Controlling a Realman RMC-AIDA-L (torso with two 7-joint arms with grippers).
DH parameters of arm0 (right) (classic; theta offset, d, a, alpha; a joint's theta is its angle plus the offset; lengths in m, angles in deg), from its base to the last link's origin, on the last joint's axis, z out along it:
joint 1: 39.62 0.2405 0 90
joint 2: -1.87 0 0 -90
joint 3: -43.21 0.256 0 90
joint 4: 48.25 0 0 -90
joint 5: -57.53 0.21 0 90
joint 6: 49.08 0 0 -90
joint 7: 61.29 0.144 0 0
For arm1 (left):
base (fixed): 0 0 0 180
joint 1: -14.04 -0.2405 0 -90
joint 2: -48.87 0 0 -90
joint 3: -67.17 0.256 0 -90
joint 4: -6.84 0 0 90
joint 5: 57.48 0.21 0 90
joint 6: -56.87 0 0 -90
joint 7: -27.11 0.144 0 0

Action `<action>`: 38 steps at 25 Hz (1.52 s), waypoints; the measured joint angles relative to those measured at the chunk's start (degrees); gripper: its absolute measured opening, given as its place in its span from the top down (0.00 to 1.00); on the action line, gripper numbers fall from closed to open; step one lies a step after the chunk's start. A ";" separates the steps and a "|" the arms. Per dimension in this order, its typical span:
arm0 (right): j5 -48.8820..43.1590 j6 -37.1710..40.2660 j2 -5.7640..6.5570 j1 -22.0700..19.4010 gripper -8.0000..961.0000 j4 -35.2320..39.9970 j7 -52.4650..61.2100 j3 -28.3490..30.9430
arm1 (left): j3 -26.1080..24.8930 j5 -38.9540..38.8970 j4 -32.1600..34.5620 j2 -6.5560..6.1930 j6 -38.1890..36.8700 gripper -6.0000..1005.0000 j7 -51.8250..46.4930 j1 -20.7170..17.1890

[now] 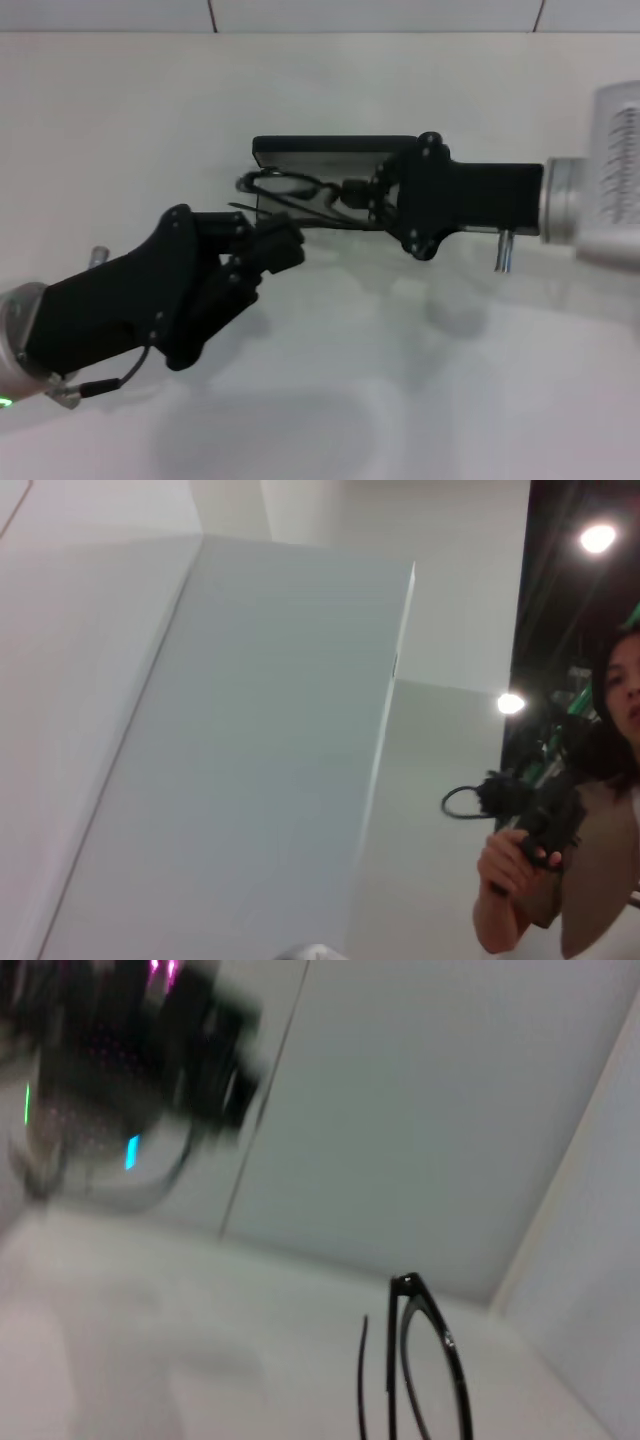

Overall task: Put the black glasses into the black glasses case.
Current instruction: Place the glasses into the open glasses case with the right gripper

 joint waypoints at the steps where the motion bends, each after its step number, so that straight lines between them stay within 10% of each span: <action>1: -4.02 -3.57 -0.02 -1.21 0.96 3.72 2.04 -1.99 | -0.10 -0.29 0.11 -0.18 0.00 0.91 -0.16 -0.23; 14: -28.01 -37.27 -0.17 -2.15 0.96 11.73 11.45 -21.48 | -0.45 -1.84 -0.21 -0.67 0.18 0.91 -0.27 -0.25; 38: -29.18 -55.45 -0.18 0.29 0.96 4.58 11.29 -32.26 | -0.47 -2.61 -0.55 -0.23 0.37 0.91 0.24 -0.34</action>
